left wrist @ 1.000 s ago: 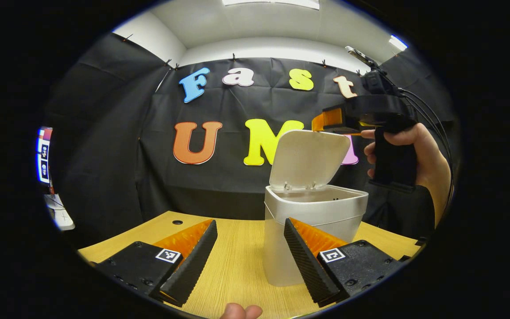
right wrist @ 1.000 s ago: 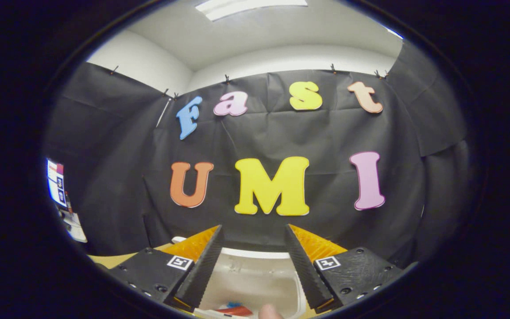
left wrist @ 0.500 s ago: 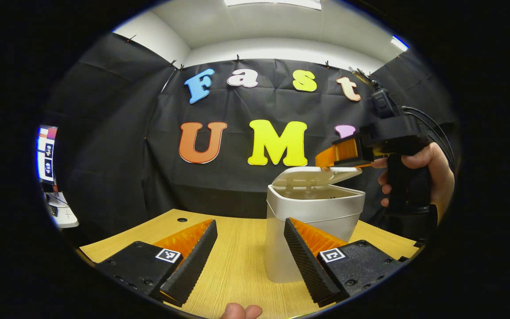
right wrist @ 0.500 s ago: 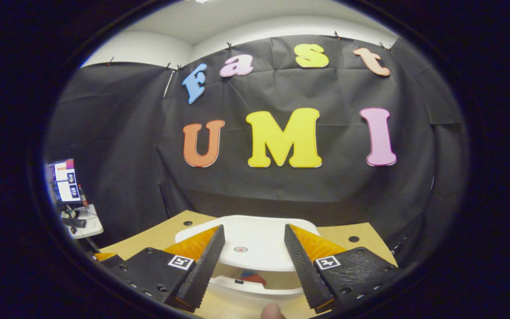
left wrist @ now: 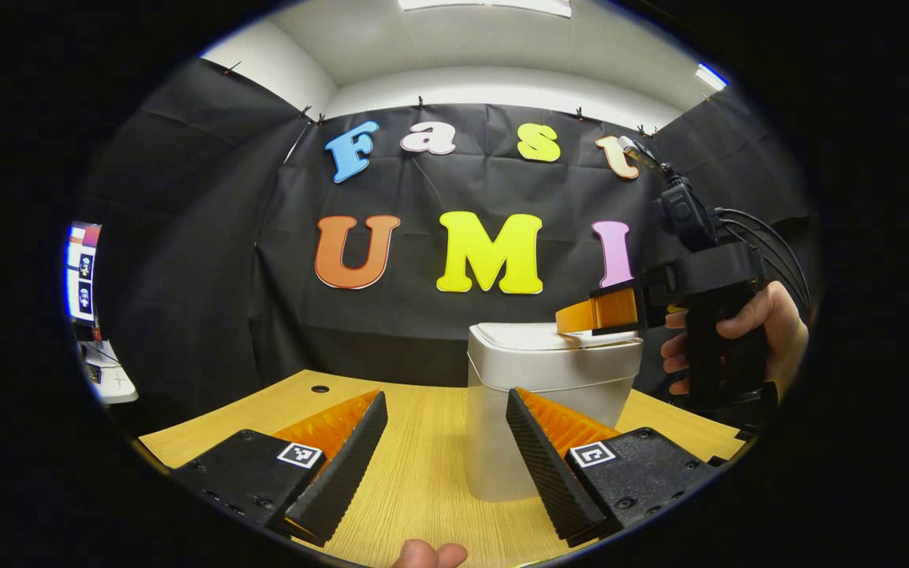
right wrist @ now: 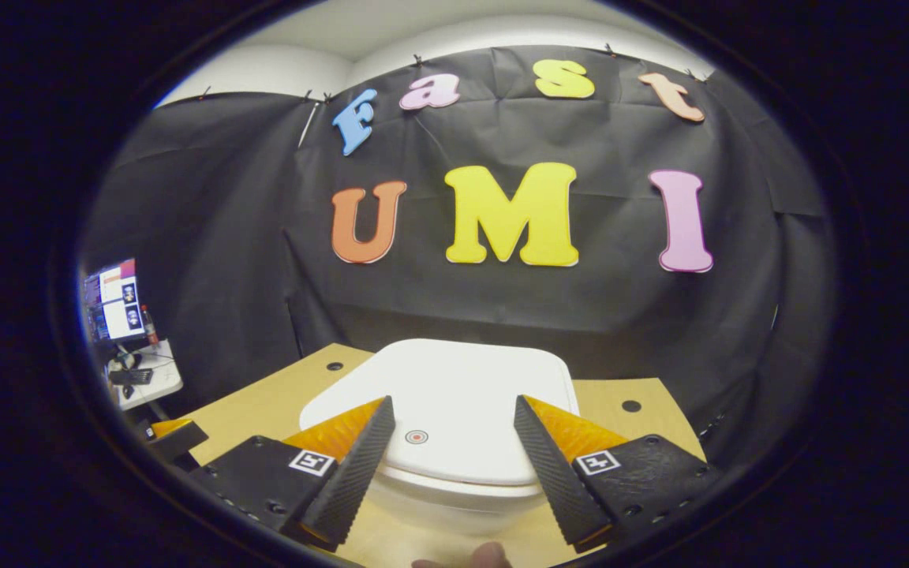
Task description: Press the lid of the desktop garbage bin to open it, pick up the crumpled paper on the desktop and throw it into the bin, then pick up the pop can on the desktop and drop it into the bin, and finally close the garbage bin lid.
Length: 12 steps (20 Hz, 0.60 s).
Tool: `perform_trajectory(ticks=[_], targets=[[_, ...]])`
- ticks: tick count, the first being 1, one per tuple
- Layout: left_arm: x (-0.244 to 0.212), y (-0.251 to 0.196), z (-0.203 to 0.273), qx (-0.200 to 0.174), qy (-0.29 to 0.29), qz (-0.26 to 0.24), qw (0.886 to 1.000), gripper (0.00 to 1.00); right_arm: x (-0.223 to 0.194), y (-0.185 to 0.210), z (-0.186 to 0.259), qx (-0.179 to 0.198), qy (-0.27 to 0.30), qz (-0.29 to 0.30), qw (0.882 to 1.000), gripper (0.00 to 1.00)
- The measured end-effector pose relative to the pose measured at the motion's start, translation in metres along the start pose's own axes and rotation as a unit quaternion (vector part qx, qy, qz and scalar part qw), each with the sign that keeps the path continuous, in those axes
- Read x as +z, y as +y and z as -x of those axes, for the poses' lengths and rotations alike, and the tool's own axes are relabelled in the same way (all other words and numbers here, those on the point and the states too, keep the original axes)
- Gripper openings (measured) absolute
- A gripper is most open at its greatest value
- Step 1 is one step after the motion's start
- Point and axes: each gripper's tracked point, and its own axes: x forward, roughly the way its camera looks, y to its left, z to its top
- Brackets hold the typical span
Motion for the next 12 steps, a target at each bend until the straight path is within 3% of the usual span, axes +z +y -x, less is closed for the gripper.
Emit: perform_trajectory(ticks=[3,10,12], targets=[[-0.004,0.001,-0.001,0.001,0.004,0.001,1.0,0.98,-0.005,0.0,-0.002,0.005,-0.011,-0.011,1.0,0.96],[-0.012,-0.009,-0.007,-0.01,0.015,0.019,1.0,0.98,-0.015,-0.001,-0.002,0.0,-0.02,0.032,0.999,0.99],[-0.01,-0.013,-0.008,-0.012,0.013,0.013,1.0,0.98,-0.008,-0.004,0.003,-0.003,-0.04,0.009,0.999,0.98]])
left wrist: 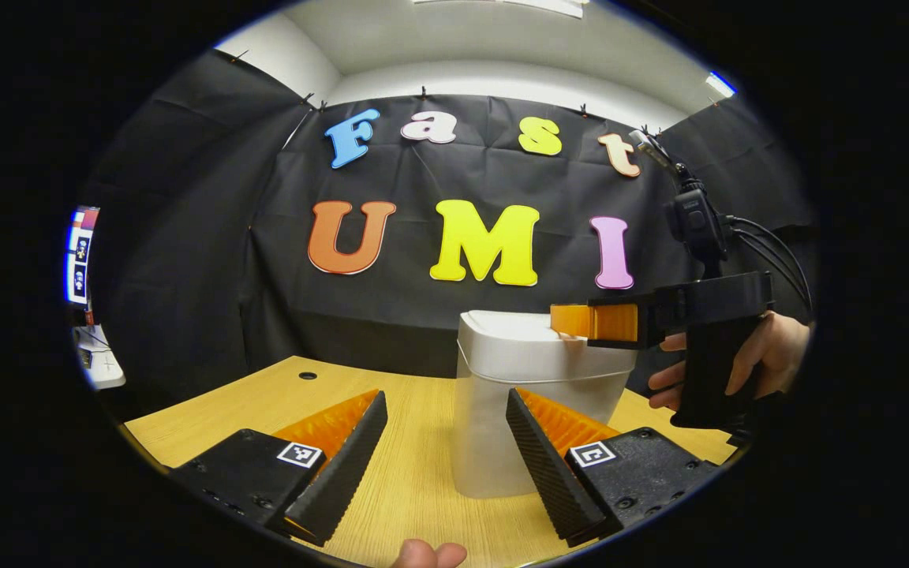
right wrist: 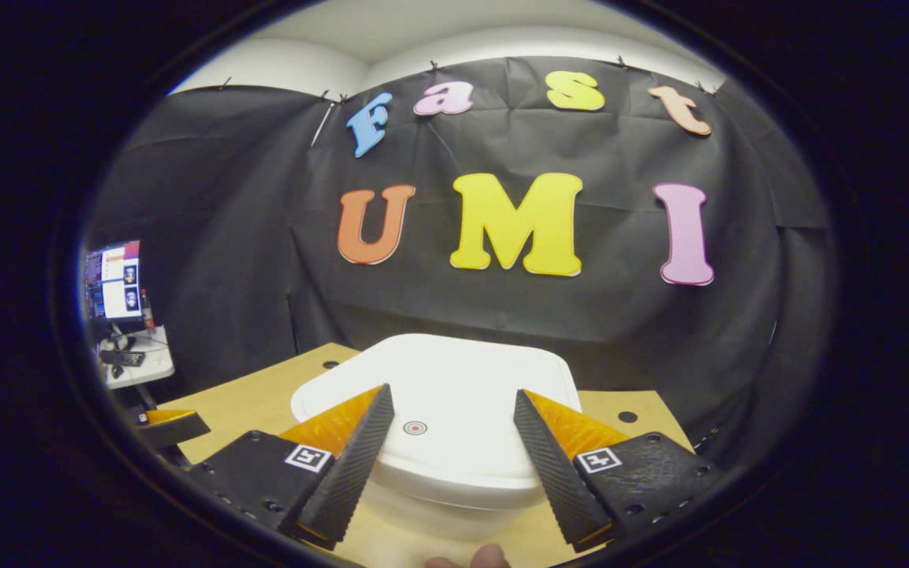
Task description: Press the lid of the desktop garbage bin to open it, pick up the crumpled paper on the desktop and throw it into the bin, then pick up the pop can on the desktop and drop it into the bin, and finally close the garbage bin lid.
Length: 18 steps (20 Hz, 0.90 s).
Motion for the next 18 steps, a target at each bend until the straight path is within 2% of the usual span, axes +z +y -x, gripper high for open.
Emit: perform_trajectory(ticks=[4,5,8,11,15,18], targets=[[0.006,0.0,-0.002,0.006,-0.002,-0.027,1.0,0.98,0.002,-0.001,0.001,0.0,-0.02,-0.021,1.0,0.95],[0.007,-0.001,-0.002,0.005,-0.003,-0.03,1.0,0.98,0.008,-0.008,0.004,-0.011,-0.029,-0.018,0.999,0.95],[0.005,-0.003,-0.002,0.005,-0.003,-0.031,0.999,0.98,0.033,-0.02,0.024,-0.021,-0.098,-0.025,0.995,0.97],[0.003,-0.007,-0.001,0.004,-0.009,-0.026,1.0,0.98,0.029,-0.033,0.051,-0.039,-0.137,-0.012,0.99,0.95],[0.002,-0.016,0.0,-0.003,-0.017,-0.037,0.999,0.98,-0.012,-0.052,0.092,-0.08,-0.167,0.03,0.982,0.95],[-0.001,-0.016,0.001,-0.002,-0.024,-0.046,0.999,0.98,-0.058,-0.064,0.114,-0.106,-0.161,0.046,0.98,0.95]])
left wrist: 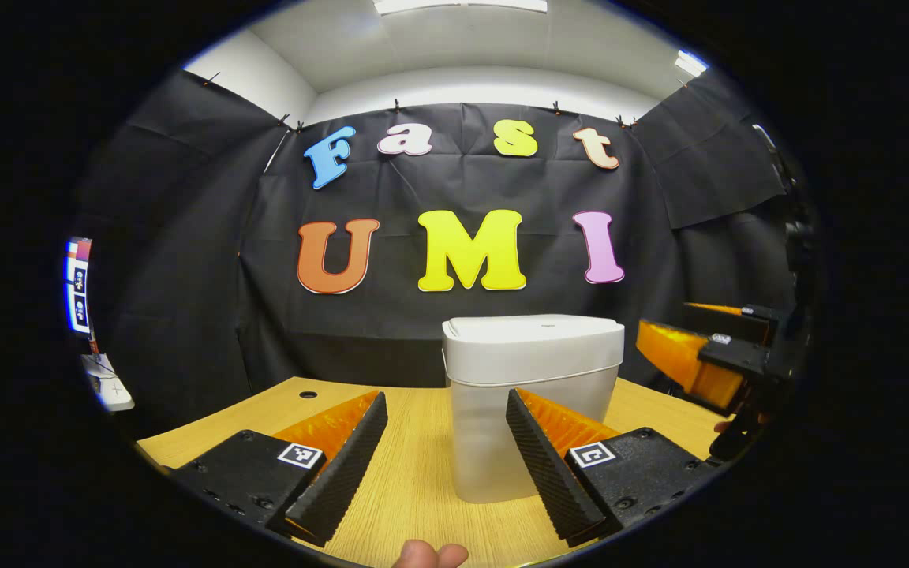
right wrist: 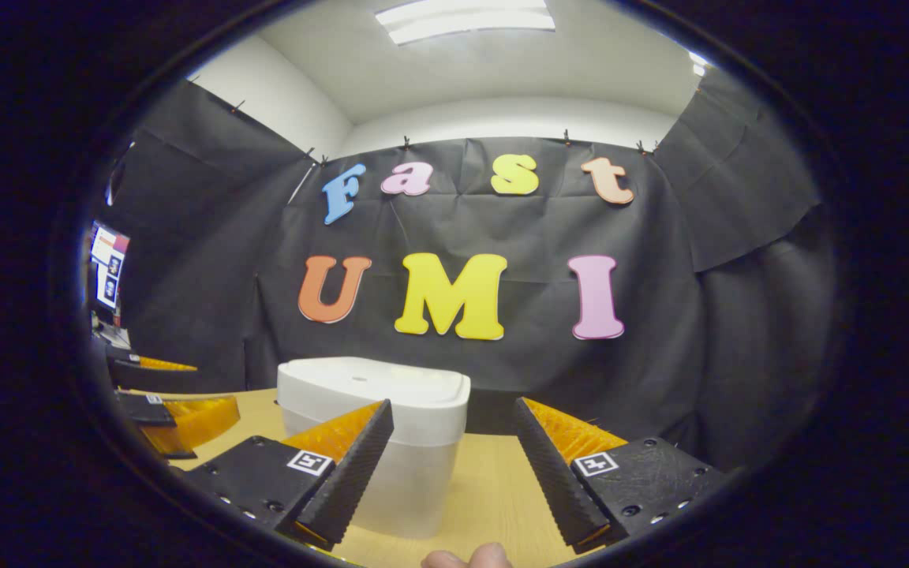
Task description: Press the lid of the desktop garbage bin to open it, pick up the crumpled paper on the desktop and throw it into the bin, then pick up the pop can on the desktop and drop it into the bin, and finally close the garbage bin lid.
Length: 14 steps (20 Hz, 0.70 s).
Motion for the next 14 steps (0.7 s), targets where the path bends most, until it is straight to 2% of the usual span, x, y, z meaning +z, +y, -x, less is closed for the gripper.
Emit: perform_trajectory(ticks=[1,6,8,10,13,14], targets=[[-0.002,0.0,0.002,0.002,-0.003,0.002,1.0,0.98,-0.01,-0.004,0.006,-0.009,0.005,0.006,1.0,0.97],[-0.019,0.0,0.006,0.003,0.0,-0.002,1.0,0.98,-0.049,-0.016,0.022,-0.045,0.026,0.026,0.998,0.95],[-0.019,-0.003,0.008,-0.005,-0.009,-0.002,1.0,0.98,-0.053,-0.008,0.025,-0.042,0.03,0.006,0.999,0.95],[-0.02,-0.009,0.007,-0.016,-0.008,-0.004,1.0,0.98,-0.051,-0.002,0.027,-0.044,0.026,0.014,0.999,0.95],[-0.022,-0.012,0.011,-0.017,-0.008,-0.011,1.0,0.98,-0.047,0.005,0.031,-0.044,0.018,0.001,0.999,0.98],[-0.02,-0.011,0.012,-0.014,-0.012,-0.01,1.0,0.98,-0.048,0.005,0.033,-0.049,0.017,-0.005,0.999,0.95]])
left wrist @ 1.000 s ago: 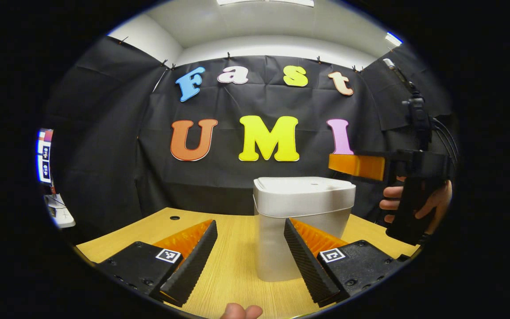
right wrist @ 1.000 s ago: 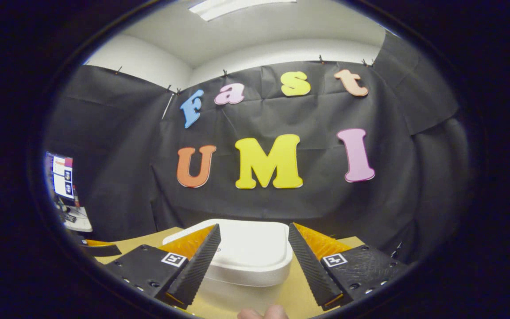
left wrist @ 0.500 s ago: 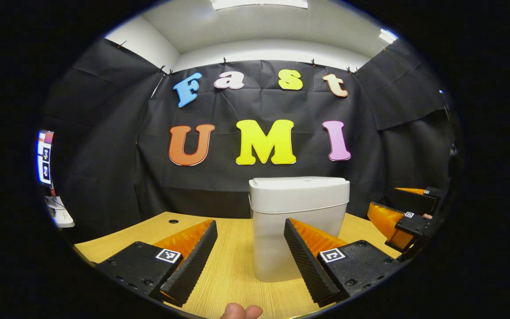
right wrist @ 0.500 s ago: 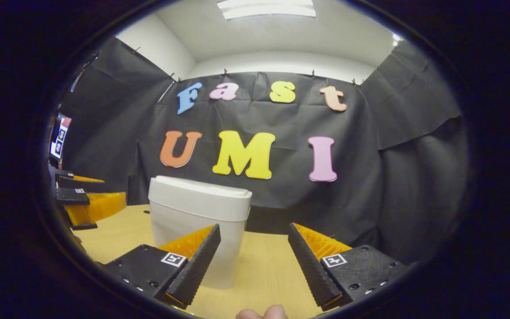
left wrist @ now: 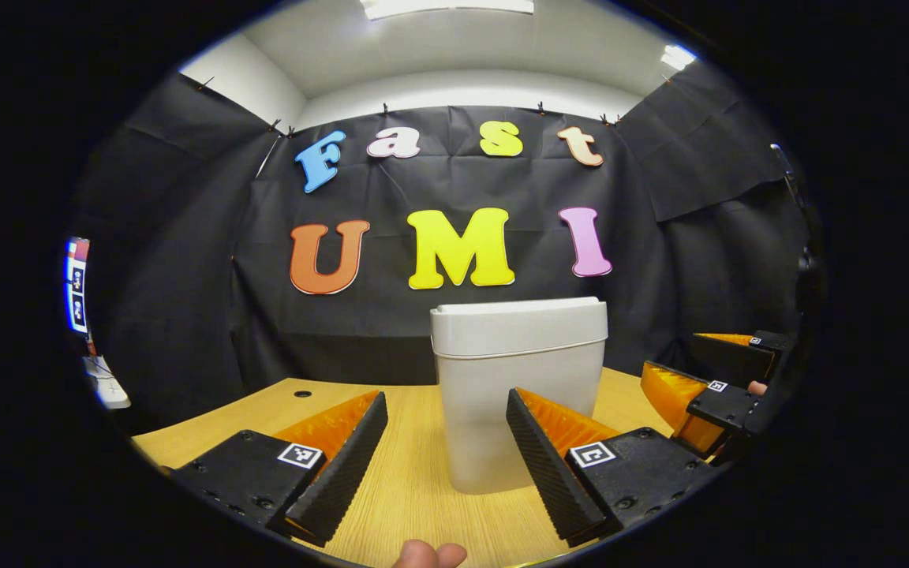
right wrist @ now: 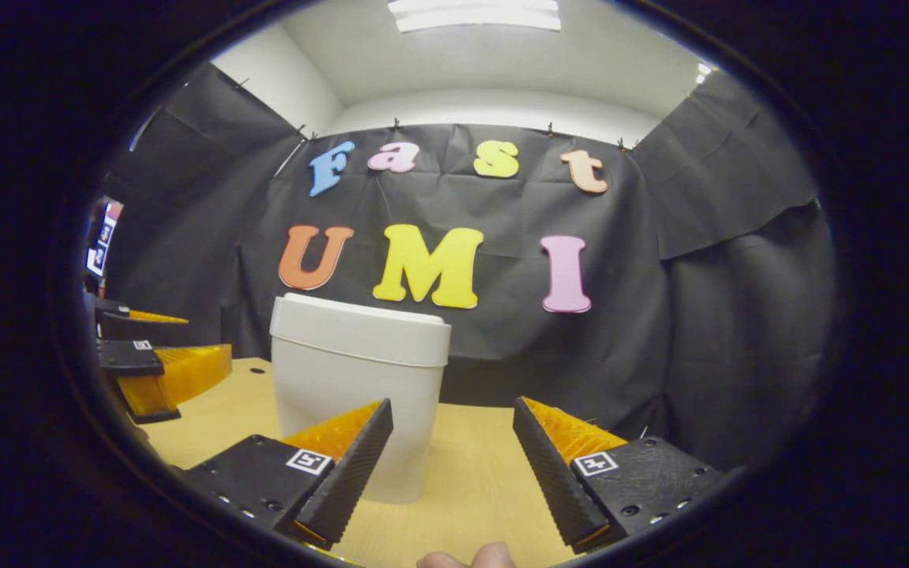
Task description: Press the lid of the desktop garbage bin to open it, pick up the crumpled paper on the desktop and throw it into the bin, then pick up the pop can on the desktop and drop it into the bin, and finally close the garbage bin lid.
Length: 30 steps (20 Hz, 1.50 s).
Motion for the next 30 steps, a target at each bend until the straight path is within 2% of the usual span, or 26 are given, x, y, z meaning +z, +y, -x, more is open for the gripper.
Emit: perform_trajectory(ticks=[2,4,5,6,7,13,20,30], targets=[[0.001,0.002,-0.001,0.005,-0.002,0.001,1.0,0.98,-0.001,-0.005,0.002,-0.016,-0.004,0.002,1.0,0.97],[-0.004,-0.004,-0.001,-0.008,0.005,0.013,1.0,0.97,-0.002,-0.009,0.006,-0.027,-0.002,-0.004,1.0,0.95],[-0.003,-0.004,0.0,-0.009,0.005,0.016,1.0,0.97,-0.003,-0.009,0.007,-0.029,-0.001,-0.008,1.0,0.97],[-0.001,-0.001,0.001,-0.003,0.003,0.015,1.0,0.98,-0.004,-0.008,0.008,-0.032,0.002,-0.01,0.999,0.95],[0.001,0.003,0.003,0.002,0.0,0.014,1.0,0.98,-0.003,-0.007,0.009,-0.033,0.001,-0.01,0.999,0.97],[0.008,0.02,0.003,0.025,-0.01,0.018,0.999,0.98,0.001,0.001,0.012,-0.024,-0.003,-0.007,1.0,0.95],[0.003,0.017,0.002,0.022,-0.001,0.026,0.999,0.98,0.014,0.003,0.011,-0.019,-0.012,-0.012,1.0,0.95],[0.0,0.017,0.002,0.024,0.008,0.028,0.999,0.98,0.009,0.008,0.012,-0.013,-0.006,-0.028,1.0,0.95]])
